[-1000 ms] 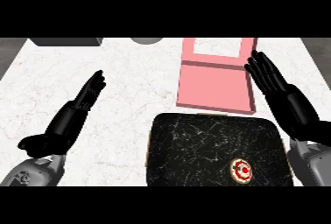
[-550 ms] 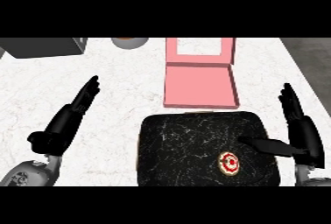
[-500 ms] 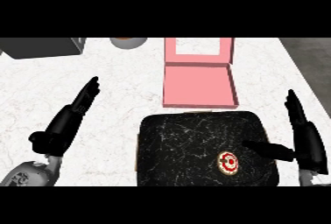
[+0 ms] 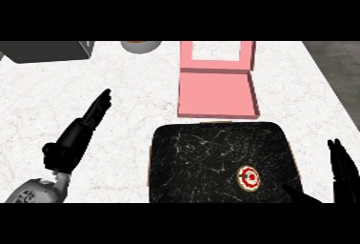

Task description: Pick the cupcake from the tray and place it in the cardboard box

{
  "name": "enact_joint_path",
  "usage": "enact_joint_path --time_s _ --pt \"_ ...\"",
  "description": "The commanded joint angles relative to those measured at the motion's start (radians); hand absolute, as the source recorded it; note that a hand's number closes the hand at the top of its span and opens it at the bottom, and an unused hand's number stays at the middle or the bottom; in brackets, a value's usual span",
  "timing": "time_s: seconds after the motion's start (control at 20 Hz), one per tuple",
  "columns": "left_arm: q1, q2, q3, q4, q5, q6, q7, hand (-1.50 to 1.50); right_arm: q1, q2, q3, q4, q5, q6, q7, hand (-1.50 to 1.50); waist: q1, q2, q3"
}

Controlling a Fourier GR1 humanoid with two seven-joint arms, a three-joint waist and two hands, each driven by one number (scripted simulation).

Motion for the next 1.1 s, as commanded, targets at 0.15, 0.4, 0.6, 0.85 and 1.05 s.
enact_joint_path --time_s 0.15,0.4,0.6,0.85,1.05 --pt "-0.013 -0.007 -0.008 -0.012 0.005 -0.013 0.015 0.0 0.171 -0.012 0.1 -0.278 0.272 0.12 0.317 -1.5 0.021 0.003 0.0" --pt "-0.053 -0.036 -0.026 0.014 -0.02 -0.003 0.022 0.0 0.254 0.045 0.241 -0.496 0.385 0.327 0.562 -1.5 0.047 0.014 0.005" --pt "-0.062 -0.063 -0.049 0.04 -0.031 -0.018 -0.001 0.0 0.199 0.142 0.34 -0.678 0.498 0.514 0.792 -1.5 0.083 0.02 0.008" --pt "-0.081 -0.052 -0.034 0.001 -0.022 -0.046 0.042 0.0 0.04 0.367 0.477 -0.659 0.679 0.707 1.009 -1.5 0.117 0.018 0.014" --pt "-0.027 -0.085 -0.051 0.023 -0.063 -0.039 -0.017 0.0 0.014 0.474 0.53 -0.618 0.75 0.799 1.038 -1.5 0.105 0.015 0.016"
